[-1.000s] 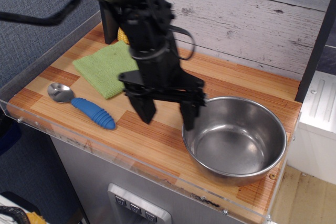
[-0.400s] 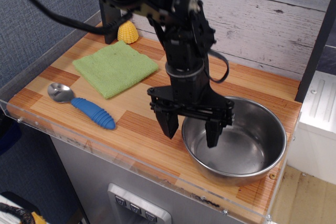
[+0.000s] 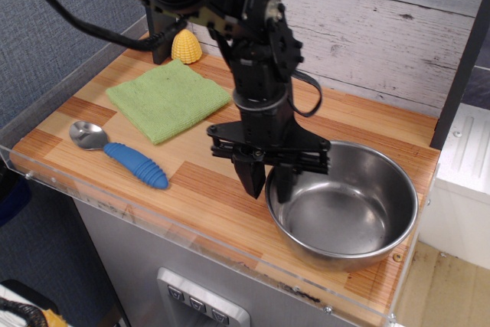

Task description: Move bowl to green towel

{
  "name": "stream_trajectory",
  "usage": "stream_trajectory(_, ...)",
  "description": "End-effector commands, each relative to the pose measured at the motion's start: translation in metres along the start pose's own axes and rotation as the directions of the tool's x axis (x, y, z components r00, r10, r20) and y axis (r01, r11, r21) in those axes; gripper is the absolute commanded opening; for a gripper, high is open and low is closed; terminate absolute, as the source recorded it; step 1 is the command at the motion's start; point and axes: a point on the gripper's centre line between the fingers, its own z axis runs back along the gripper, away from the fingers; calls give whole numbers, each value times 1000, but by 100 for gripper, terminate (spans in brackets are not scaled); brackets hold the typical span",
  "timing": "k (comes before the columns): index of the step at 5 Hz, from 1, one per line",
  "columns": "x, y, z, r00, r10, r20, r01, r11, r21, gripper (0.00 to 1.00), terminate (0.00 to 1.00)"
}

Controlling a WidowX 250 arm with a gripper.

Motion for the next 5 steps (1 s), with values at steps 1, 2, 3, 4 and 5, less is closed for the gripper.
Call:
stream_trajectory(1, 16, 19, 24, 995, 44, 84, -42, 999, -23, 0, 0)
stream_trajectory(2, 14, 17, 25, 995, 44, 88, -43, 999, -18, 0, 0)
stream_trajectory(3, 13, 16, 25, 996, 42, 80, -40, 999, -24, 0, 0)
stream_trajectory(4, 19, 19, 52, 990, 78, 121, -70, 995, -73, 0, 0)
stream_trajectory(5, 29, 22, 88, 976, 144, 164, -127, 986, -112, 0, 0)
